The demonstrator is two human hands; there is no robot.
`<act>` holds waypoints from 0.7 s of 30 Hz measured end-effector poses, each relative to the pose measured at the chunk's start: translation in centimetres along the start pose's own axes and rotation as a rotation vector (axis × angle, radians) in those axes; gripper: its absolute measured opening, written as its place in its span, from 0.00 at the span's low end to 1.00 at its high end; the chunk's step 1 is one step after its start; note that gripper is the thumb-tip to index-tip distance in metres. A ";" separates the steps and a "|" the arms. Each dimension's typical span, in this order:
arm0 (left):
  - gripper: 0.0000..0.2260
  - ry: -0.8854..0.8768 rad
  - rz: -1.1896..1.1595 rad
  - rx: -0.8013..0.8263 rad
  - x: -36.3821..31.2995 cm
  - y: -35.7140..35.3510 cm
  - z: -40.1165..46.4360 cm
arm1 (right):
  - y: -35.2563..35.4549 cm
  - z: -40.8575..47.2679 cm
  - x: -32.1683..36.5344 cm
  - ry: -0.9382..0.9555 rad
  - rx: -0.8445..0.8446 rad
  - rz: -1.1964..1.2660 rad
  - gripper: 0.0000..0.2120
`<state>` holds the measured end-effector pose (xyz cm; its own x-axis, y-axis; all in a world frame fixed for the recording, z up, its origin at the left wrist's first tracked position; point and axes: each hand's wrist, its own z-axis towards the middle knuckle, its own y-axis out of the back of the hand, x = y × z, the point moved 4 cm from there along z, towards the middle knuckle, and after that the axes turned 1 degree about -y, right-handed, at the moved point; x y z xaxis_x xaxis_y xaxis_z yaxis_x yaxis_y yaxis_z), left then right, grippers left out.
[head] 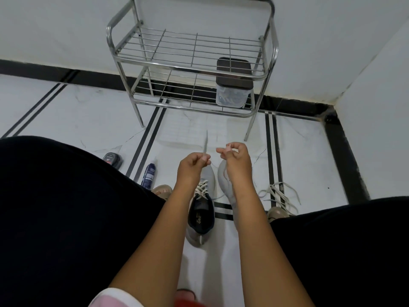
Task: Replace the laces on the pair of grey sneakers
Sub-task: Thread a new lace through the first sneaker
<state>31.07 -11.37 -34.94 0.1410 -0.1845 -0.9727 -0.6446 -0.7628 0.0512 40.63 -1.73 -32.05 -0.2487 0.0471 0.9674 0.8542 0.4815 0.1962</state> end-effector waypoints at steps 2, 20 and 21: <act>0.07 -0.047 -0.028 0.017 -1.3 0.0 -0.4 | 0.6 -0.4 1.6 0.033 0.005 0.024 0.02; 0.09 -0.106 -0.054 0.096 -5.1 0.1 -2.2 | 1.9 -2.1 6.0 0.181 0.108 -0.131 0.06; 0.09 -0.106 -0.052 0.091 -5.1 0.1 -2.2 | 1.8 -2.2 6.0 0.177 0.107 -0.122 0.06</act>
<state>31.95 -11.87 -29.50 0.0993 -0.0758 -0.9922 -0.7049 -0.7091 -0.0164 41.71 -2.49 -25.56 -0.2550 -0.1669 0.9524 0.7674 0.5643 0.3044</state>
